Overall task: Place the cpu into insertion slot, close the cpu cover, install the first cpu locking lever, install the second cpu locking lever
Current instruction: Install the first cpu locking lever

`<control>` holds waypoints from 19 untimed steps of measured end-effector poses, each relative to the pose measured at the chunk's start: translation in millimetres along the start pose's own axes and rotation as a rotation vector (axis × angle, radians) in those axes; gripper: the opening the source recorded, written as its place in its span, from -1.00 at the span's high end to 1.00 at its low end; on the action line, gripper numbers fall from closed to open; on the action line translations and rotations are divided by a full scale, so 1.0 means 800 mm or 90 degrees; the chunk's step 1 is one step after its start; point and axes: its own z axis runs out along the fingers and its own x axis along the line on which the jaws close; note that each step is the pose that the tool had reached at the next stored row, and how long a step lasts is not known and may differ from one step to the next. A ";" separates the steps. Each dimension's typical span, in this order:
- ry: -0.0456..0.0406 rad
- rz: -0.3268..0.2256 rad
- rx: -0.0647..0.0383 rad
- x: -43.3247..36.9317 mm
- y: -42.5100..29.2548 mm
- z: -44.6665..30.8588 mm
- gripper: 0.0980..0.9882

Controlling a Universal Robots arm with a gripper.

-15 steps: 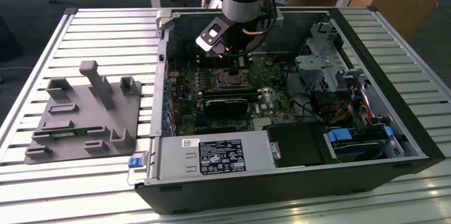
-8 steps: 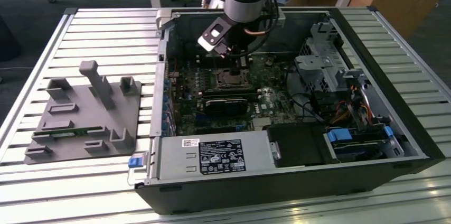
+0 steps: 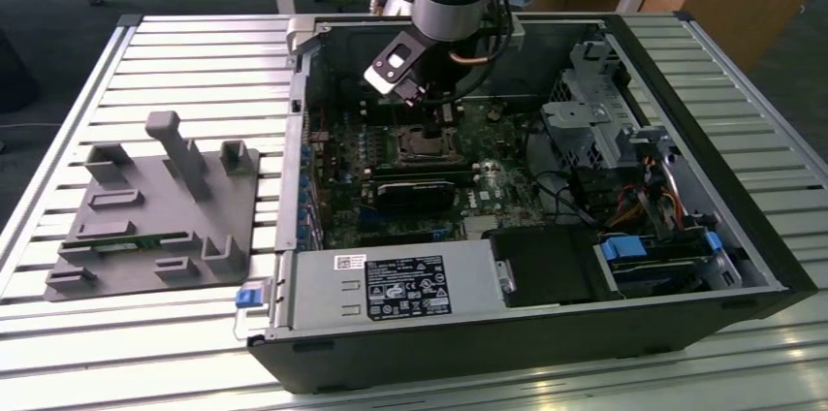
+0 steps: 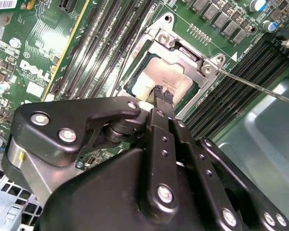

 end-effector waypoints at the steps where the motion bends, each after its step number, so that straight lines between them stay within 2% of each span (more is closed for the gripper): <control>1: 0.0000 0.000 0.000 0.000 0.0000 0.0000 0.98; 9: 0.0000 0.000 0.000 0.000 0.0001 -0.0043 0.98; 19: 0.0000 0.000 0.000 0.001 0.0003 -0.0310 0.98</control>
